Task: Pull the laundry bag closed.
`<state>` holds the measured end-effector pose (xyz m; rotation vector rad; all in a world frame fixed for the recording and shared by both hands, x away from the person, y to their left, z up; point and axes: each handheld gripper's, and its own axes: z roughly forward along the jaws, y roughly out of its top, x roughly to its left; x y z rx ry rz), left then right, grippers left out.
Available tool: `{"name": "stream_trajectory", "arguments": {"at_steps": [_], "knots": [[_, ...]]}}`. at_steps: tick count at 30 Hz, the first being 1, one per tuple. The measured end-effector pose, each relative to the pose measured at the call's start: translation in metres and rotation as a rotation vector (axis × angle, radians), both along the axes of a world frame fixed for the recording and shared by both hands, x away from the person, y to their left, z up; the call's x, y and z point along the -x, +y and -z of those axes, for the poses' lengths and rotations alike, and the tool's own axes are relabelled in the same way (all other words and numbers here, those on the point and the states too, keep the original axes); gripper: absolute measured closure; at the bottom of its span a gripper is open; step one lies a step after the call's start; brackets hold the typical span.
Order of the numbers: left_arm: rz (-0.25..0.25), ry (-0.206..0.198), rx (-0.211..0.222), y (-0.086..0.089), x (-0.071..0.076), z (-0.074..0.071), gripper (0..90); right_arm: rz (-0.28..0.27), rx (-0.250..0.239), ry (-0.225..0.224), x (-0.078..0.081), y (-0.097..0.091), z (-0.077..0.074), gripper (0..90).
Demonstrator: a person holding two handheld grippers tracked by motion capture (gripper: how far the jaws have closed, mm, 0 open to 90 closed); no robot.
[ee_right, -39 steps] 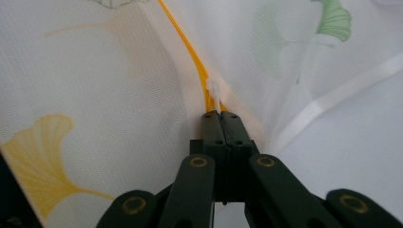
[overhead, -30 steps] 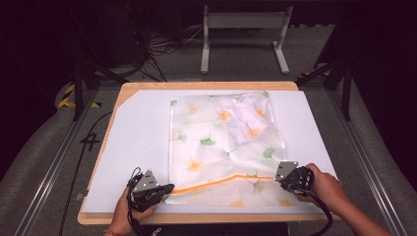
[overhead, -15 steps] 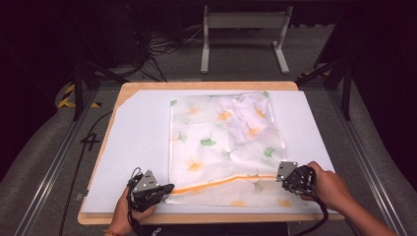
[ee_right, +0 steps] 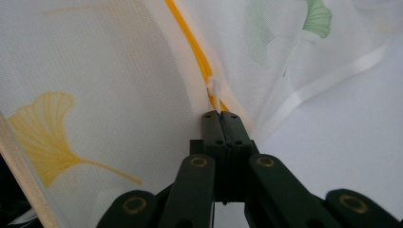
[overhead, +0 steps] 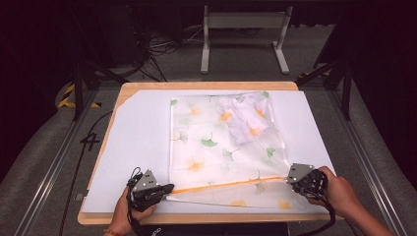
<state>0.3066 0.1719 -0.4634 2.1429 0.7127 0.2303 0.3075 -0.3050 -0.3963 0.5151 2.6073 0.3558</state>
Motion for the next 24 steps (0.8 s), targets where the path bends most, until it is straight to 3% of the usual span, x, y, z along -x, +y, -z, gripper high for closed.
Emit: {"name": "stream_trajectory", "arguments": {"at_steps": [12,14,16,21,24], "knots": [[0.002,0.002,0.0,0.0,0.0,0.0,90.0,0.068,-0.029,-0.002,0.0,-0.028,0.003,90.0],[0.003,0.003,0.0,0.0,0.0,0.0,90.0,0.087,-0.002,-0.017,0.0,-0.031,0.004,90.0],[0.004,0.003,0.001,0.0,-0.001,0.0,90.0,0.098,-0.067,0.01,-0.001,-0.037,0.005,90.0],[0.003,-0.021,-0.005,0.001,0.003,-0.001,90.0,0.078,-0.111,-0.005,0.003,-0.036,0.003,90.0],[0.014,-0.043,0.034,0.005,0.005,-0.004,90.0,0.061,-0.161,-0.016,0.002,-0.034,0.003,90.0]]}}
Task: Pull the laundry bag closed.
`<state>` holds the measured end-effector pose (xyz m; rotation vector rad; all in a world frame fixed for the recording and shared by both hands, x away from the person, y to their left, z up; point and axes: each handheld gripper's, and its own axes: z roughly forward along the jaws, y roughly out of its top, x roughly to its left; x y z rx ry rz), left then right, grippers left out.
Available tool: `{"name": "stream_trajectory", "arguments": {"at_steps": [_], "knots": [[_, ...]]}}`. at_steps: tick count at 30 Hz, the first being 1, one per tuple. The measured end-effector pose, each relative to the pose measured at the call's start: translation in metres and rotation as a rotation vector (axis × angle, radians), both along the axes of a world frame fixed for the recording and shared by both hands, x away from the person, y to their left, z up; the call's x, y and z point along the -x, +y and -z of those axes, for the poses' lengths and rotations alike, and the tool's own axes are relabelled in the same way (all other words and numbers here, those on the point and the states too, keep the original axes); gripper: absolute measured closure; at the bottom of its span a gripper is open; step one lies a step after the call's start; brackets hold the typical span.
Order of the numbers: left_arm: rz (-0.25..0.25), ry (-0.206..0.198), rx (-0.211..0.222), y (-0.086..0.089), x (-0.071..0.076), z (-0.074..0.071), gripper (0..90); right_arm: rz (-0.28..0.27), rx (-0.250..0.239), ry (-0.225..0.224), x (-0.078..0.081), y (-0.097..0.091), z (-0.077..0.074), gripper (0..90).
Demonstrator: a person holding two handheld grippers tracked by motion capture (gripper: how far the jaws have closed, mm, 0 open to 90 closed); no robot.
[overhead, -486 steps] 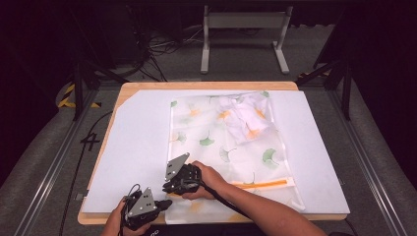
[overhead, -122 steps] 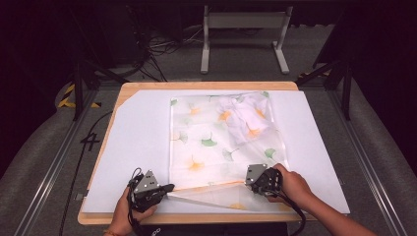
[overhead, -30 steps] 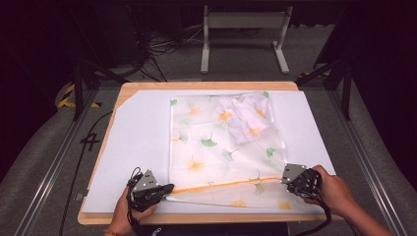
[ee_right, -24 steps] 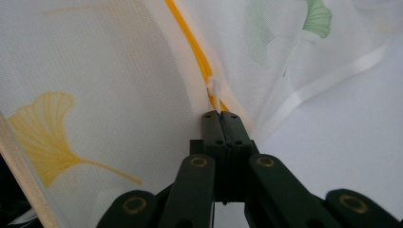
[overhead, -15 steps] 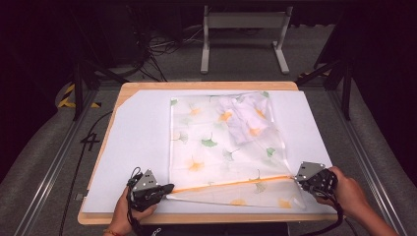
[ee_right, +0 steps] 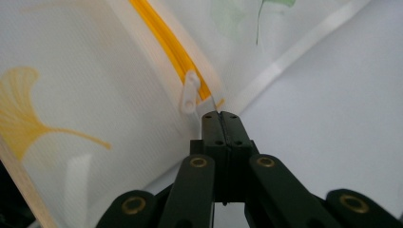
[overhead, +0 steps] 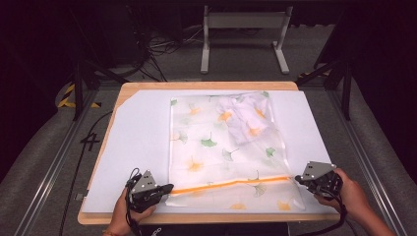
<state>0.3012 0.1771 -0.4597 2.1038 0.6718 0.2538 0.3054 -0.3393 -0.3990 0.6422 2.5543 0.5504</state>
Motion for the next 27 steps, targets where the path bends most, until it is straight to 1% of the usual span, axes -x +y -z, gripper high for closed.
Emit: {"name": "stream_trajectory", "arguments": {"at_steps": [1,3,4,5,7,8,10,11,13,14,16,17,18,19,20,21,22,24,26,27], "knots": [[-0.003,-0.01,-0.006,0.001,0.001,-0.001,90.0,-0.001,-0.013,-0.003,0.0,0.001,0.0,90.0],[-0.005,-0.025,0.006,0.003,0.003,-0.005,89.9,0.009,-0.049,-0.012,-0.001,0.001,0.0,90.0],[-0.013,-0.043,-0.004,0.004,0.004,-0.008,86.3,0.012,-0.064,-0.02,-0.001,0.001,-0.001,90.0],[-0.018,-0.057,-0.005,0.006,0.005,-0.01,85.8,0.017,-0.08,-0.027,-0.002,0.0,-0.001,90.0],[-0.021,-0.084,-0.004,0.01,0.006,-0.015,85.6,0.021,-0.119,-0.051,-0.003,-0.002,-0.003,89.6],[-0.031,-0.097,-0.004,0.012,0.007,-0.017,84.9,0.023,-0.145,-0.059,-0.003,-0.003,-0.005,87.4],[-0.045,-0.112,-0.001,0.015,0.007,-0.021,83.5,0.034,-0.181,-0.081,-0.003,-0.006,-0.009,86.2],[-0.051,-0.125,-0.009,0.017,0.007,-0.023,82.6,0.037,-0.201,-0.094,-0.003,-0.007,-0.011,86.1],[-0.057,-0.137,-0.002,0.02,0.006,-0.025,82.1,0.053,-0.243,-0.124,-0.004,-0.01,-0.015,83.6],[-0.071,-0.15,-0.013,0.022,0.006,-0.027,81.4,0.055,-0.255,-0.129,-0.004,-0.011,-0.016,83.1],[-0.08,-0.157,-0.011,0.026,0.004,-0.029,79.1,0.066,-0.29,-0.153,-0.006,-0.015,-0.02,79.2],[-0.08,-0.157,-0.011,0.026,0.004,-0.029,77.9,0.066,-0.29,-0.153,-0.006,-0.015,-0.02,79.2],[-0.093,-0.163,-0.018,0.028,0.003,-0.03,77.9,0.073,-0.301,-0.157,-0.006,-0.016,-0.021,78.2],[-0.097,-0.169,-0.025,0.03,0.002,-0.031,75.8,0.075,-0.321,-0.162,-0.007,-0.018,-0.022,76.7],[-0.107,-0.171,-0.022,0.032,0.002,-0.031,72.9,0.083,-0.334,-0.182,-0.008,-0.021,-0.022,73.1],[-0.113,-0.175,-0.027,0.034,0.001,-0.031,72.9,0.083,-0.334,-0.182,-0.008,-0.021,-0.022,73.1],[-0.123,-0.18,-0.038,0.036,0.0,-0.031,69.3,0.094,-0.36,-0.189,-0.009,-0.024,-0.021,69.7],[-0.129,-0.178,-0.023,0.041,-0.001,-0.031,68.5,0.1,-0.365,-0.191,-0.009,-0.026,-0.021,68.9],[-0.149,-0.188,-0.042,0.045,-0.002,-0.031,65.4,0.114,-0.387,-0.2,-0.01,-0.029,-0.019,63.8],[-0.149,-0.186,-0.043,0.048,-0.003,-0.031,63.0,0.125,-0.397,-0.203,-0.011,-0.032,-0.018,62.1]]}}
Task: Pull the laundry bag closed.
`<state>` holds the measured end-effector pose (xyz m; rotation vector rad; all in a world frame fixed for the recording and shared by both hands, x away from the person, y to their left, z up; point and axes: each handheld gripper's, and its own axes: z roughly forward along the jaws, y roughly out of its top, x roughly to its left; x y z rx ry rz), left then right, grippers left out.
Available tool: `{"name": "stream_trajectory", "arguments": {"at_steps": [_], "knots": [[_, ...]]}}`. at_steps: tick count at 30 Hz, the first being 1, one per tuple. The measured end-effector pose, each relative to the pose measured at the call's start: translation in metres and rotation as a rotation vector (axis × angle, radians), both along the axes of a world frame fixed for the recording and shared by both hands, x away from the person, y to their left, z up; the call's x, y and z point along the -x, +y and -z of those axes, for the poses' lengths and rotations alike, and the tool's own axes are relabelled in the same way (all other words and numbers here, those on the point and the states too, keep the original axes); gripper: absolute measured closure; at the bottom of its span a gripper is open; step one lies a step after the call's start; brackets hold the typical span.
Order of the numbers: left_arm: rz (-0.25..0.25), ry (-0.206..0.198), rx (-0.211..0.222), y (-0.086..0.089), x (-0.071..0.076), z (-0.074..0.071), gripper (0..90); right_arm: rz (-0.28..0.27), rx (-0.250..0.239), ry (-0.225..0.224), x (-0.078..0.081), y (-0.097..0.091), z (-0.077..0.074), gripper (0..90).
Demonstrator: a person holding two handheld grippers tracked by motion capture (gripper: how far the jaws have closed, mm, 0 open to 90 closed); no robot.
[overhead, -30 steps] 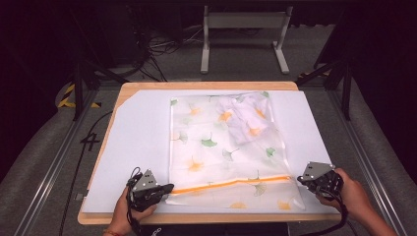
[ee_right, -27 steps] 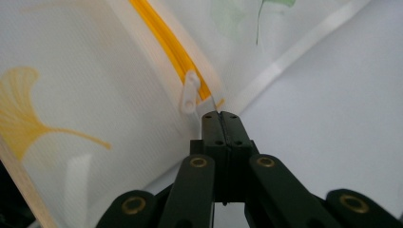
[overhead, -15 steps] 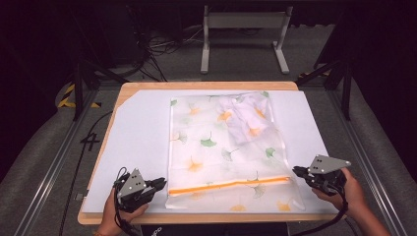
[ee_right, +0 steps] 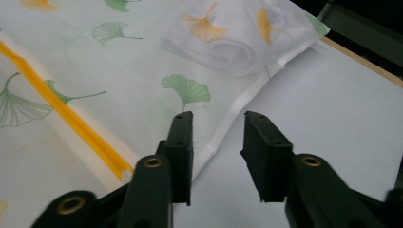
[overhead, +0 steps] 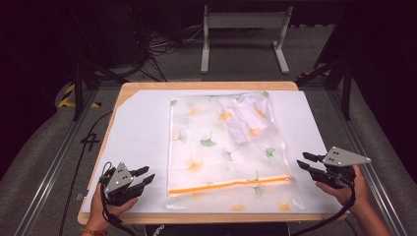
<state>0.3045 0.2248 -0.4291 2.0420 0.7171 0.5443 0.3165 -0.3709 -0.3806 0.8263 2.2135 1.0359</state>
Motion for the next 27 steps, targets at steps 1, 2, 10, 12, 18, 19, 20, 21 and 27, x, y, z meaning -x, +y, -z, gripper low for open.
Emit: {"name": "stream_trajectory", "arguments": {"at_steps": [1,2,10,12,18,19,20,21,27], "knots": [[-0.005,-0.001,0.0,0.002,-0.001,0.0,61.4,0.001,-0.004,0.002,-0.001,-0.002,0.001,61.1],[-0.012,-0.006,-0.003,0.004,-0.002,0.0,59.3,0.0,-0.007,-0.003,-0.001,-0.003,0.002,58.4],[-0.055,0.002,0.016,0.022,-0.009,0.005,38.7,0.041,-0.048,-0.026,-0.005,-0.016,0.014,33.8],[-0.066,0.008,0.028,0.027,-0.011,0.008,32.8,0.066,-0.051,-0.031,-0.007,-0.019,0.019,28.7],[-0.155,0.036,0.057,0.039,-0.015,0.018,16.2,0.177,-0.077,-0.027,-0.012,-0.029,0.034,16.1],[-0.163,0.044,0.071,0.041,-0.016,0.019,15.4,0.2,-0.078,-0.031,-0.012,-0.031,0.036,15.1],[-0.163,0.044,0.071,0.041,-0.016,0.019,14.1,0.2,-0.078,-0.031,-0.012,-0.031,0.036,15.1],[-0.188,0.055,0.085,0.042,-0.016,0.02,14.1,0.216,-0.081,-0.031,-0.011,-0.032,0.039,14.5],[-0.215,0.05,0.092,0.043,-0.015,0.02,8.1,0.29,-0.1,-0.041,-0.007,-0.034,0.047,8.7]]}}
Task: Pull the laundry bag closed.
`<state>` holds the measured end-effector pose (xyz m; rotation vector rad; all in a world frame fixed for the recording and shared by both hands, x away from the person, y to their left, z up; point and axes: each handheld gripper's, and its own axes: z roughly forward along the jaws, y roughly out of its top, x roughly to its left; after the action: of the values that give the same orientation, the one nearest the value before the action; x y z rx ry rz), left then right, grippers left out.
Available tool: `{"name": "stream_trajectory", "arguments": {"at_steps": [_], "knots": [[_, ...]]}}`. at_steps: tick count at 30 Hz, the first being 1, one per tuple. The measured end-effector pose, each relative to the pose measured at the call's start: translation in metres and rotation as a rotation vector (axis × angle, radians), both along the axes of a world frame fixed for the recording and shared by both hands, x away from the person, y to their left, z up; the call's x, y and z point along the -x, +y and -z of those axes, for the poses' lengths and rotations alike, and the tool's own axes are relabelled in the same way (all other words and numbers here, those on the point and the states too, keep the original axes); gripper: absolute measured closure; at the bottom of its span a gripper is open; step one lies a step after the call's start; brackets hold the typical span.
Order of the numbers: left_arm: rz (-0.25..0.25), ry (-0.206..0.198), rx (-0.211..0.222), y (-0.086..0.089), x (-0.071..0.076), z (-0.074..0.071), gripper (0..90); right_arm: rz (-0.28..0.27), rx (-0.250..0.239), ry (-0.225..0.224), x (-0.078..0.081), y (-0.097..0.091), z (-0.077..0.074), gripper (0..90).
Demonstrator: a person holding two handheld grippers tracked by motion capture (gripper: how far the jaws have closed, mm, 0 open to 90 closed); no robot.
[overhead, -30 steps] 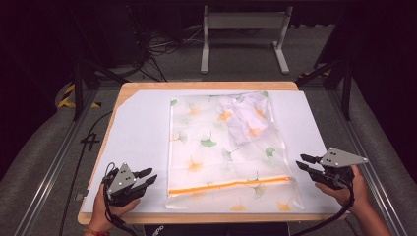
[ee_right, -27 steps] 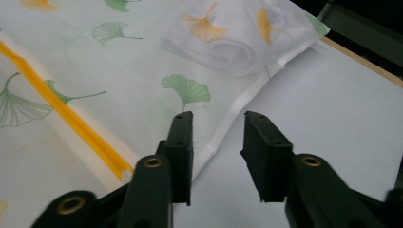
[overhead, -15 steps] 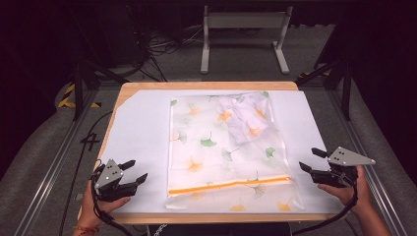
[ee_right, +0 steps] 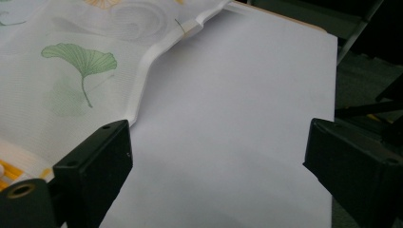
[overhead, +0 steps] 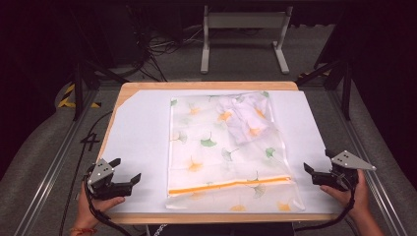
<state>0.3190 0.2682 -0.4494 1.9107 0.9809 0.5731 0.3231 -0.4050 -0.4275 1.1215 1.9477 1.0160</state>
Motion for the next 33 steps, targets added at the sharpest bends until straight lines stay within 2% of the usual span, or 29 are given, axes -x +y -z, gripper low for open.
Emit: {"name": "stream_trajectory", "arguments": {"at_steps": [5,10,15,33], "knots": [[-0.005,-0.003,0.019,0.001,0.001,0.0,6.6,0.026,0.038,0.006,-0.001,0.004,0.005,7.8],[0.006,0.011,0.03,0.0,0.002,0.003,6.2,0.03,0.045,0.011,-0.001,0.007,0.006,7.9],[0.012,0.007,0.021,-0.002,0.003,0.002,6.2,0.028,0.063,0.01,0.0,0.011,0.007,8.8],[0.015,0.021,-0.017,-0.007,-0.001,0.004,6.5,0.036,0.082,0.005,0.001,0.01,0.009,9.6]]}}
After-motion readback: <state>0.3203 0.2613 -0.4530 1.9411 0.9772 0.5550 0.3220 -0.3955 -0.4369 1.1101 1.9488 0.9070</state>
